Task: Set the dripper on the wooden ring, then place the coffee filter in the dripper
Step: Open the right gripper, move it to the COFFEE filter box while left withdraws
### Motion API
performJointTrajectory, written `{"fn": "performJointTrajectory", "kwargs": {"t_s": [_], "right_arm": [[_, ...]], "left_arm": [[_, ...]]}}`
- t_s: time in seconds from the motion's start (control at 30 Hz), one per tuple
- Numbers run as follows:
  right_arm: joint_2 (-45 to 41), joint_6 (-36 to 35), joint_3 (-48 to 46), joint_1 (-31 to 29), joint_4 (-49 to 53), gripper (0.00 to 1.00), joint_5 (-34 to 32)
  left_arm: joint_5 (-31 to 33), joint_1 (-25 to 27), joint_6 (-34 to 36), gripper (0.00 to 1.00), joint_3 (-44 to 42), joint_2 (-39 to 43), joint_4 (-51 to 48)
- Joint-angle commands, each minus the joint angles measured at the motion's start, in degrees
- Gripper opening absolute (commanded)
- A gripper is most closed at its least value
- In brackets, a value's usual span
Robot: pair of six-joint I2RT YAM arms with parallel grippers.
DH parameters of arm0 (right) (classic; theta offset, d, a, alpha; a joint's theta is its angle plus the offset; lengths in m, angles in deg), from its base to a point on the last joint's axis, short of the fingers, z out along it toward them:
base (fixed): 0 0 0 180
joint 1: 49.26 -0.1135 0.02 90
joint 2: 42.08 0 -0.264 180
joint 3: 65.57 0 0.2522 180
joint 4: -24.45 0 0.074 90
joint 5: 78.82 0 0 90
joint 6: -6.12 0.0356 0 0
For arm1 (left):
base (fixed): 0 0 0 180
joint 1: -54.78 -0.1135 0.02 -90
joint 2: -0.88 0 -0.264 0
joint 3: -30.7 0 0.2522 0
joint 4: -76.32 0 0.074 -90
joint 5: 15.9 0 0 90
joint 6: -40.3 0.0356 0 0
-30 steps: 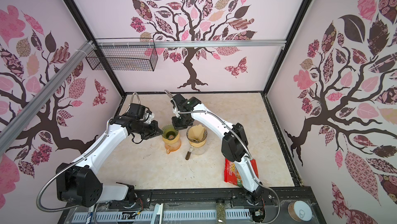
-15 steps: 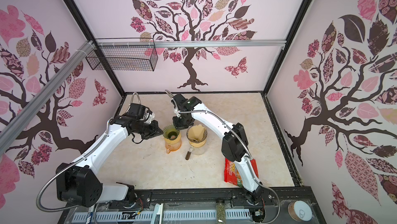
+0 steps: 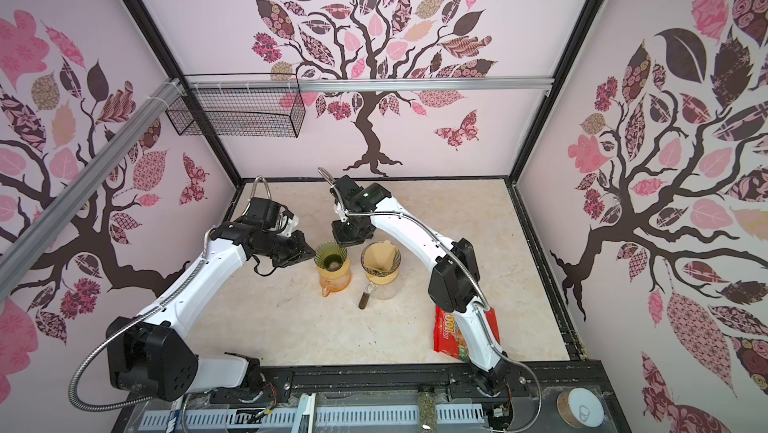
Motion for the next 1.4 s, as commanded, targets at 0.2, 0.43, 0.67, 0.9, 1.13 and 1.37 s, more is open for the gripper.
{"fn": "performJointTrajectory", "kwargs": {"t_s": [0.2, 0.43, 0.67, 0.9, 1.13, 1.37], "right_arm": [[0.14, -0.16, 6.38, 1.62, 3.08, 0.26, -0.83], [-1.64, 0.94, 8.11, 4.91, 1.69, 0.29, -2.15], [-3.02, 2.23, 8.15, 6.58, -2.88, 0.40, -6.86], [-0.75, 6.46, 8.52, 9.58, -5.86, 0.39, -7.28], [4.33, 10.95, 10.83, 10.84, -8.13, 0.41, -5.25], [9.10, 14.73, 11.82, 11.35, -10.49, 0.40, -3.24]], "left_arm": [[1.00, -2.87, 3.10, 0.19, 5.79, 4.49, -4.33], [1.43, -4.94, 4.86, 0.32, 7.84, 9.27, -7.57], [2.88, -5.08, 5.13, 0.63, 5.96, 15.27, -7.54], [2.52, -5.16, 3.45, 0.71, 1.66, 18.90, -6.96], [0.72, -5.08, 2.55, 0.74, -1.98, 21.15, -6.39], [-0.89, -5.07, 1.60, 0.74, -4.74, 22.75, -5.52]]}}
